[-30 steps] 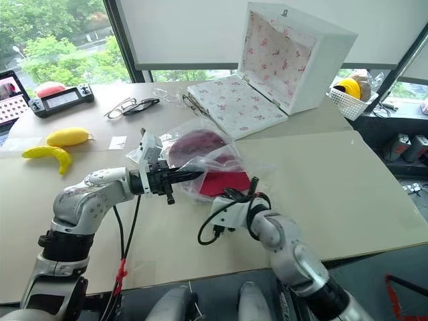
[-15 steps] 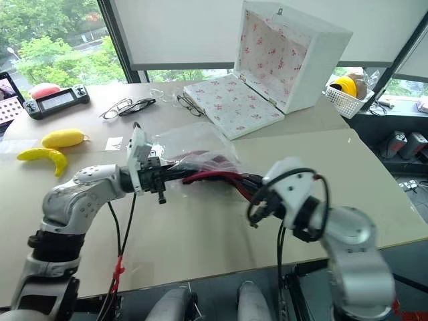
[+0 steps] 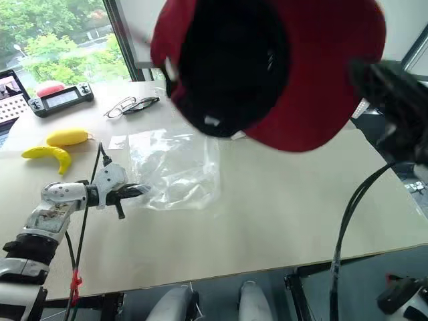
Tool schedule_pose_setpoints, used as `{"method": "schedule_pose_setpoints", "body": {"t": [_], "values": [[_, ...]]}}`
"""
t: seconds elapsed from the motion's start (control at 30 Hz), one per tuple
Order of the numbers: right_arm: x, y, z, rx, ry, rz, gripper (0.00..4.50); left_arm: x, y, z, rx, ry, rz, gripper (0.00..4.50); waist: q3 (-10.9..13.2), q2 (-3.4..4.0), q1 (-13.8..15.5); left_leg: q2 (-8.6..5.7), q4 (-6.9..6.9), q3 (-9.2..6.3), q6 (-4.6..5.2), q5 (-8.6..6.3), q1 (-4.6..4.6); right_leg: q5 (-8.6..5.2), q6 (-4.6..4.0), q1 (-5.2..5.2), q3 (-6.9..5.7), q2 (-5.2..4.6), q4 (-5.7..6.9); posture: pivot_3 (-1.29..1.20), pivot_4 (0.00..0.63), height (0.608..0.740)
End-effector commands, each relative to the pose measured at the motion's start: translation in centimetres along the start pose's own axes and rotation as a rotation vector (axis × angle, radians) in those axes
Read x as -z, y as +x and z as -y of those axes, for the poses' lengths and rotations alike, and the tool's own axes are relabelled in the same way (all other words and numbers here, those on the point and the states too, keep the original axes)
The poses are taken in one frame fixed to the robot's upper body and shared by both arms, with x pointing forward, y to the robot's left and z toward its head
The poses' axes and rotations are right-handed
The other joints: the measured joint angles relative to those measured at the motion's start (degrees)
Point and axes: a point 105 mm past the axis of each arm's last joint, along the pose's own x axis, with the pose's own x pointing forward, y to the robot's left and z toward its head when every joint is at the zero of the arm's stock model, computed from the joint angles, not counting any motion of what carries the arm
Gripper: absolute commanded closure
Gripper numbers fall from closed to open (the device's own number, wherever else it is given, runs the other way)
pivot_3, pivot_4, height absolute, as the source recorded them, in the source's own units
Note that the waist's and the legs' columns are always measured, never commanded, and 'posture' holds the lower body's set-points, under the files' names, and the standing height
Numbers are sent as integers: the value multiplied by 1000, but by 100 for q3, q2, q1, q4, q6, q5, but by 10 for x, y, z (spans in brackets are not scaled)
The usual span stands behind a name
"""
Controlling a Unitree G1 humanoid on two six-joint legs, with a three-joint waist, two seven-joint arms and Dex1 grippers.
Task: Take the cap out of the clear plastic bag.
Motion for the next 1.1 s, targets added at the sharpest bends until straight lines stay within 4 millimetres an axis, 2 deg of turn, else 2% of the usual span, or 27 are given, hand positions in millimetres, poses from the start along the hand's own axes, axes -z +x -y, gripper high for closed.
{"method": "schedule_pose_setpoints", "body": {"t": [0.03, 0.17, 0.23, 0.33, 0.4, 0.57, 0.77, 0.83, 0.9, 0.93, 0.97, 1.03, 1.1], "values": [[26, 18, 10, 133, -354, -135, 4482, -10, -4, -22, -152, 138, 72, 4500, 0, 0, -1, -1, 2, 5, 0, 0, -4, -7, 15, -2, -1, 0, 2, 0, 150, 740], [91, 39, 0, 90, -895, -312, 4482, -14, -1, -24, -252, 166, 145, 4500, -1, 1, -31, -15, 5, 20, -2, 1, -19, -17, 36, -25, 1, -4, 13, 0, 150, 740], [124, 42, -9, 47, -1038, -338, 4482, -14, 2, -18, -266, 151, 180, 4500, -1, 1, -49, -25, 16, 27, -10, 6, -63, -4, 26, -74, 5, -4, 22, 0, 150, 740], [155, 44, -21, 2, -1193, -335, 4482, -11, 1, -4, -245, 151, 206, 4500, -1, 0, -77, -28, 33, 29, -12, 6, -89, 19, -5, -97, 4, -3, 31, 0, 150, 740], [174, 42, -25, 9, -1237, -337, 4482, -10, -3, 9, -209, 129, 237, 4500, -2, 1, -97, -26, 34, 30, -9, 5, -92, 20, -6, -98, 5, -2, 28, 0, 150, 740], [197, 38, -40, -13, -1241, -323, 4482, 3, -16, 37, -72, 111, 210, 4500, -2, 1, -88, -26, 34, 30, -4, 2, -80, 20, -6, -84, 8, 1, 22, 0, 150, 740], [233, 20, -61, -94, -1131, -395, 4482, 15, -30, 41, -21, 145, 147, 4500, -3, 2, -93, -13, 31, 27, -2, 1, -45, 20, -7, -56, 6, 17, 27, 0, 150, 740], [246, 13, -69, -139, -1054, -441, 4500, 18, -31, 42, -15, 144, 140, 4058, -3, 3, -109, -10, 32, 29, -2, 1, -28, 19, -5, -40, 6, 21, 27, 0, 150, 740], [260, 3, -80, -192, -898, -498, 3761, 21, -30, 45, 5, 135, 130, 3541, -3, 3, -116, -5, 29, 28, 1, -1, 12, -2, 24, 4, 4, 24, 20, 0, 150, 740], [263, 0, -83, -211, -848, -513, 3535, 22, -29, 47, 15, 135, 126, 3116, -4, 2, -113, -2, 28, 27, 5, -4, 27, -7, 29, 21, 5, 24, 18, 0, 150, 740], [263, -1, -84, -211, -820, -517, 3130, 22, -28, 48, 24, 129, 128, 2692, -4, 2, -107, -2, 28, 25, 6, -4, 30, -8, 30, 25, 4, 24, 17, 0, 150, 740], [261, 0, -78, -182, -760, -530, 2604, 24, -27, 53, 54, 112, 128, 2190, -4, 3, -99, -3, 29, 18, 6, -4, 30, -8, 30, 23, 6, 24, 19, 0, 150, 740], [261, -2, -72, -172, -721, -555, 1776, 24, -25, 54, 68, 104, 128, 1384, -8, 6, -98, -4, 29, 6, 6, -4, 33, -7, 29, 24, 8, 23, 20, 0, 150, 740]]}}
